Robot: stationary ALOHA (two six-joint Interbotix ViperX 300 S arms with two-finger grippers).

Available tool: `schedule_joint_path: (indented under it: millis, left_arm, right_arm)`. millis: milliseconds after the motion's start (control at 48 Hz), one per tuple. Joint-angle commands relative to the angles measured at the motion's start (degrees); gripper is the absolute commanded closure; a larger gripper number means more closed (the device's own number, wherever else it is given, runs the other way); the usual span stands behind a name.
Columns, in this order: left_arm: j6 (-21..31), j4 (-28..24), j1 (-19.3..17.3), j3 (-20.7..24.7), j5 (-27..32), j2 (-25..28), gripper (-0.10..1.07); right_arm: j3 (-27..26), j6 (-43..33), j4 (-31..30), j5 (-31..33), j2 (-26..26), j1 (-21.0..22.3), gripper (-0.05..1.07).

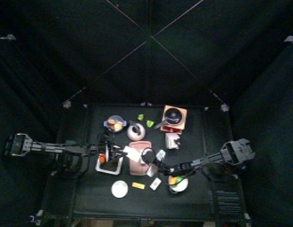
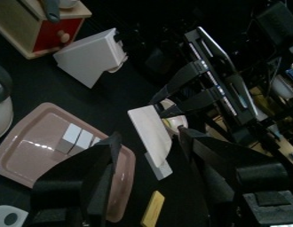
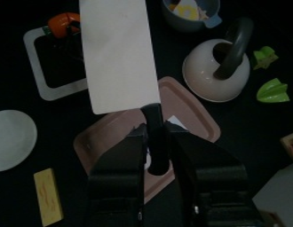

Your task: Grab cleaver with other hand

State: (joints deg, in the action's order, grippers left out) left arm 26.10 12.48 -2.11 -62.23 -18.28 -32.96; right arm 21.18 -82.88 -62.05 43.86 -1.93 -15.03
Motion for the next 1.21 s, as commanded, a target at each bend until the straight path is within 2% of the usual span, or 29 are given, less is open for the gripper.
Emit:
schedule_joint_path:
  millis: [0, 167, 604, 938, 1188]
  left_arm:
    - [-0.09, 0.09, 0.35, 1.67, -0.97, -0.09, 0.18]
    - [-0.09, -0.09, 0.53, 1.58, -1.05, -0.18, 0.27]
    - [-0.09, 0.53, 1.05, 1.49, -1.14, -0.09, 0.31]
    - [-0.18, 1.14, 0.7, 1.05, -1.05, -0.09, 0.57]
    - [-0.44, -0.97, 0.44, 0.09, 0.0, -0.26, 0.58]
  right_arm:
    - [-1.76, 0.09, -0.44, 0.88, 0.53, -0.18, 0.51]
    - [-2.64, 0.09, -0.7, 2.72, 0.18, -0.18, 0.51]
    - [-3.25, 0.09, -2.11, 3.69, -0.62, -1.05, 0.51]
    - [-3.08, 0.09, -2.29, 3.69, -0.7, -1.32, 0.51]
    - [-2.99, 0.44, -2.29, 4.57, -0.44, -1.23, 0.5]
